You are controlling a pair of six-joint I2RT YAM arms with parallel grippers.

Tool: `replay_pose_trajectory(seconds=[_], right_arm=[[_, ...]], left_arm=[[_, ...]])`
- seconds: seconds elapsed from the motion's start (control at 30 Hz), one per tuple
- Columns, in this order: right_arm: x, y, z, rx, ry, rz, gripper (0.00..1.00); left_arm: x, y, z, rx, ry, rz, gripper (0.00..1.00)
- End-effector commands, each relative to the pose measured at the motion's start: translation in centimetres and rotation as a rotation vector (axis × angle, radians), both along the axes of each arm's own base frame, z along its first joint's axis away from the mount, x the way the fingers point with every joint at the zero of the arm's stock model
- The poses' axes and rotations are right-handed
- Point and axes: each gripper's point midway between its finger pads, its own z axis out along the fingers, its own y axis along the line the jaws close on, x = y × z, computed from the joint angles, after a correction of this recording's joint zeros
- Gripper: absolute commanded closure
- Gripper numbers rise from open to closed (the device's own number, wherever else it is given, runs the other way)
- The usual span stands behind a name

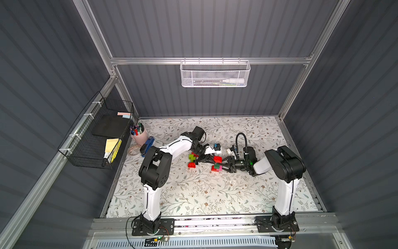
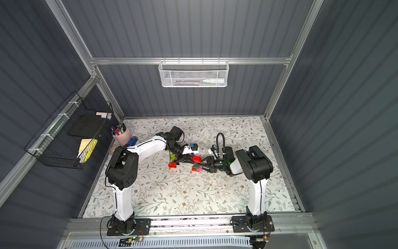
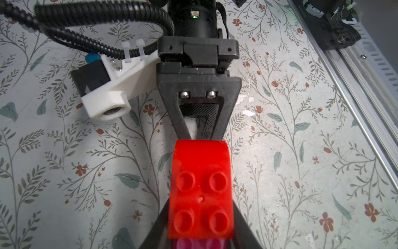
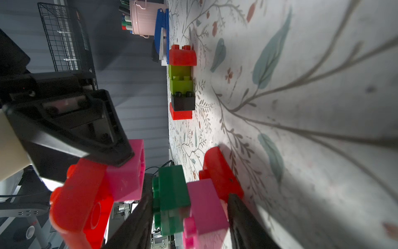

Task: Assemble the letter s with lego
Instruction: Assemble the lego brick with the lego brick.

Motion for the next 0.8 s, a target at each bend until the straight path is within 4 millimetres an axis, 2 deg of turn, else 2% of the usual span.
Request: replay_pose_trajectory(seconds=[0.0,0.33,0.6,0.77], right_arm=[[-0.8,-1.2,-4.5,-0.12,0.155,-0.057,0.44],[-0.9,-1.2,-4.8,-0.121,0.157,-0.049,0.44],[-1.2,-1.3,-4.9,-0.122,0.161,-0.044,0.44],[-1.4,-1.3,-5.0,-0.126,0.16,-0.042,0.44]], left_arm=[[-0.2,0.2,-0.7,0.002,0.012,-0.007,0.73],[-0.3,0.4,-1.5,0.032,0.003,0.03,0.72],[-1.3,0.4,-1.6,0.043,0.063,0.049,0.72],[-2.2,0.4,-1.1,0.033,0.085,0.04,0.72]])
